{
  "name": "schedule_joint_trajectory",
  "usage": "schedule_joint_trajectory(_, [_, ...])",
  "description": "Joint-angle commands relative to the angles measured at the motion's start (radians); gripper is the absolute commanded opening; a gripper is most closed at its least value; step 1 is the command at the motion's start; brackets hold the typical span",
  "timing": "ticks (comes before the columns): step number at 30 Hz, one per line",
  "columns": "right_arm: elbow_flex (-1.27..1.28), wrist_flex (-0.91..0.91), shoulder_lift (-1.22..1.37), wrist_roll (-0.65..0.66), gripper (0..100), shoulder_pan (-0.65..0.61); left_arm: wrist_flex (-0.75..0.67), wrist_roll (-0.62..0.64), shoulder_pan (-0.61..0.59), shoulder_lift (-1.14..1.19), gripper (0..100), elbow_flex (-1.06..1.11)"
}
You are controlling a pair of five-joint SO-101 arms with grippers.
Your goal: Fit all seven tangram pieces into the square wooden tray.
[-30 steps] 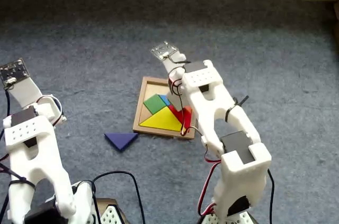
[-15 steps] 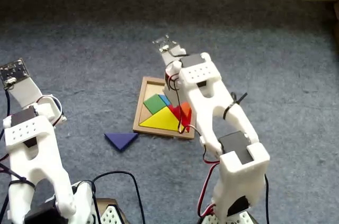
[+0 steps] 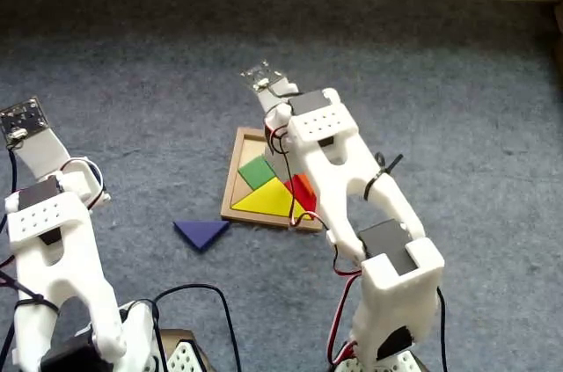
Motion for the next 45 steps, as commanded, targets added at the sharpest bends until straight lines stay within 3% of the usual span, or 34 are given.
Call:
schedule_joint_trajectory(1, [0.016,-0.001,-0.061,-0.008,15.2,-0.016,-0.017,0.002,0.018,-0.022,1,-0.007])
schedule_joint_trajectory(20, [-0.065,0.002,0.097,-0.002,15.2,0.045,-0.017,0.002,0.018,-0.022,1,-0.007])
schedule_joint_trajectory(32, [-0.073,-0.002,0.099,0.183,14.9,-0.101,-0.017,0.002,0.018,-0.022,1,-0.007])
schedule_joint_trajectory(45, [-0.073,-0.134,0.101,0.279,15.2,-0.116,-0.017,0.002,0.018,-0.022,1,-0.007])
